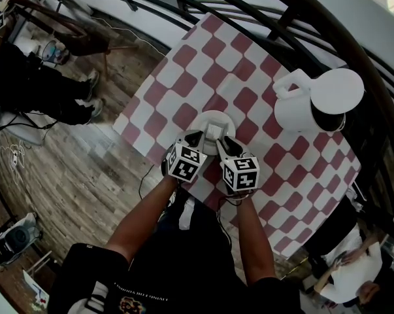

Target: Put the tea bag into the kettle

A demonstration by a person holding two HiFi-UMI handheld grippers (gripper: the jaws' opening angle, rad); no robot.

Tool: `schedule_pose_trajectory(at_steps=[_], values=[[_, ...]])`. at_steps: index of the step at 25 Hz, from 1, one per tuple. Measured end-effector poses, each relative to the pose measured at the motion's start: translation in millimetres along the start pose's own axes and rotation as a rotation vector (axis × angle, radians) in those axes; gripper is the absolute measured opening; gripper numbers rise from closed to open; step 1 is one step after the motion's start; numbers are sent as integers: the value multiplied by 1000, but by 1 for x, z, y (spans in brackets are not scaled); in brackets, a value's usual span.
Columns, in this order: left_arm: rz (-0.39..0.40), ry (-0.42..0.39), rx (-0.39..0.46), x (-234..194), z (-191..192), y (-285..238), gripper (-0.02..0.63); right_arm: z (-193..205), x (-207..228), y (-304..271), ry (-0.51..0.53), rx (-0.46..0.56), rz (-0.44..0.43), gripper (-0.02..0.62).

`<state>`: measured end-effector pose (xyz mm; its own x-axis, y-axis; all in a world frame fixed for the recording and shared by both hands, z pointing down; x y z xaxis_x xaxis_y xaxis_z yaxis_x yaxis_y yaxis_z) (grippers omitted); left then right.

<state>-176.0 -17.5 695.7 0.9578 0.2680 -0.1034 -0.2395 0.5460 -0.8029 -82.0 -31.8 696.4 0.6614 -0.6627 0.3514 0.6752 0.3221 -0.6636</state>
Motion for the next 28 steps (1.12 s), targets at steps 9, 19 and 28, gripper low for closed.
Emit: schedule_pose_trajectory(at_steps=[9,19,28], values=[[0,-25,-11,4,1,-4,-2,2,-4,-8,116,-79,30,105],[-6,-35,-6,5,2,-3,-2,3,-1,-7,163,-79,43,15],[-9,-43,-4,5,-5,0,-2,1,4,0,134,-54,44,14]])
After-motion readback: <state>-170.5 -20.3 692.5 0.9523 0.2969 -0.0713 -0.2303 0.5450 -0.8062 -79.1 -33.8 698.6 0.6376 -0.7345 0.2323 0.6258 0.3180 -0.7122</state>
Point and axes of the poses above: the fingertips, and each gripper's own axes: y backward along the fingers, x to its right, z out of its underside, the point moved 3 cm from there along y, backward along the fingers, and after that the axes turned 2 degrees about y, right-handed, at the moved point
